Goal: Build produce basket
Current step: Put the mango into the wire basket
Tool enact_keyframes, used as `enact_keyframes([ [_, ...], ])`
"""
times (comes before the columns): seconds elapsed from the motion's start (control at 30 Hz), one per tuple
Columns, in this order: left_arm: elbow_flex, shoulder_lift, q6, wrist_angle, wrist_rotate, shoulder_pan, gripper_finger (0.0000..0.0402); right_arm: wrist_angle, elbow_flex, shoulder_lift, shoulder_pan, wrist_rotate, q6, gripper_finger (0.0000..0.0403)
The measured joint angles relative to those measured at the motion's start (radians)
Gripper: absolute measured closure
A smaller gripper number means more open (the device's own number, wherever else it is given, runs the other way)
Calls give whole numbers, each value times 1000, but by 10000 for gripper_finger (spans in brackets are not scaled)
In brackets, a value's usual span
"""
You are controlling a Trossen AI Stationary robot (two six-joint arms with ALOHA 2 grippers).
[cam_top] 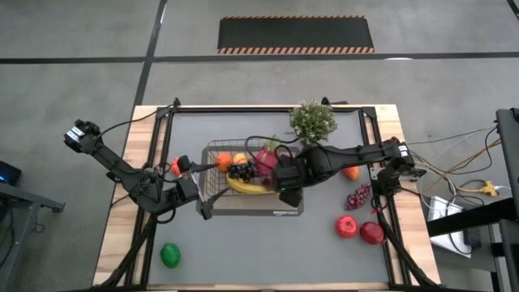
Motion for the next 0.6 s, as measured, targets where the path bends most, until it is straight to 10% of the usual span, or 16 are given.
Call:
enact_keyframes([
  [0.6,0,0,0,0,0,0,70,-13,-501,-287,-52,1,201,50],
])
